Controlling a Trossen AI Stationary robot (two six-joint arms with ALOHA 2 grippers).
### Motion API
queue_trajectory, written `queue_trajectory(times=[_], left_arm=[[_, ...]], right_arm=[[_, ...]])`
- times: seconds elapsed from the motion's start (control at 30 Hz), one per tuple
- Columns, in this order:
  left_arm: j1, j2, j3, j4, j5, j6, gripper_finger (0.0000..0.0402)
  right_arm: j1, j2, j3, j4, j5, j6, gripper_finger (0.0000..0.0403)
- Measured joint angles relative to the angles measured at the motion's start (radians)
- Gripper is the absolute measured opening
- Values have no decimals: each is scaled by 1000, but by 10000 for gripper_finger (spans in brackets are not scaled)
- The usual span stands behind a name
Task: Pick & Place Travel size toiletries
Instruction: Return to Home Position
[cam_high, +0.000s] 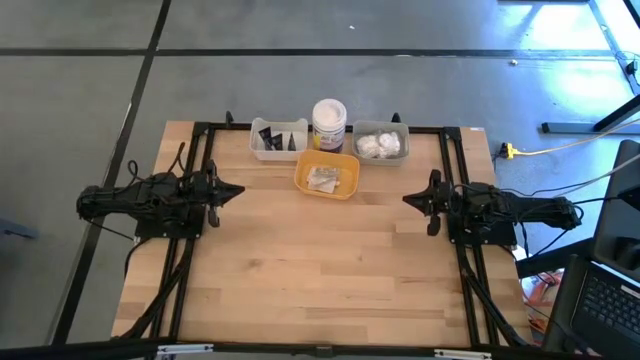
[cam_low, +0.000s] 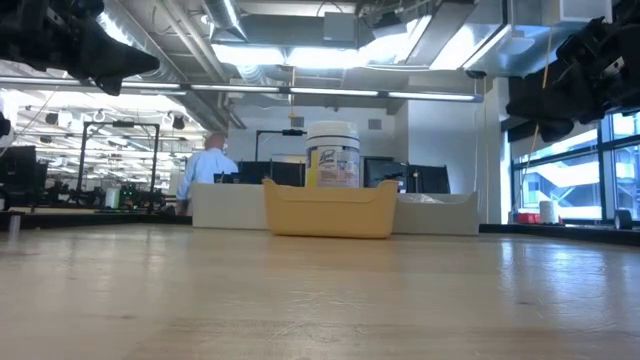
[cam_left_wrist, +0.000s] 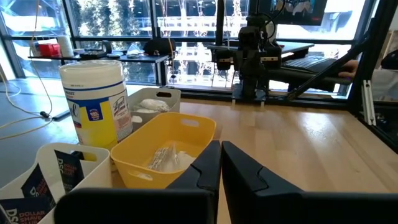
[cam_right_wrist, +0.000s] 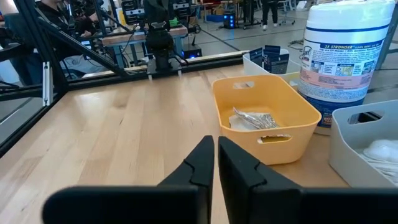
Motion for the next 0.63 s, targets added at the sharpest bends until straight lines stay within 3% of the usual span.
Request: queue_trajectory(times=[0.63], left_arm=[[0, 0, 0, 0, 0, 0, 13]], right_arm=[[0, 0, 0, 0, 0, 0, 66]])
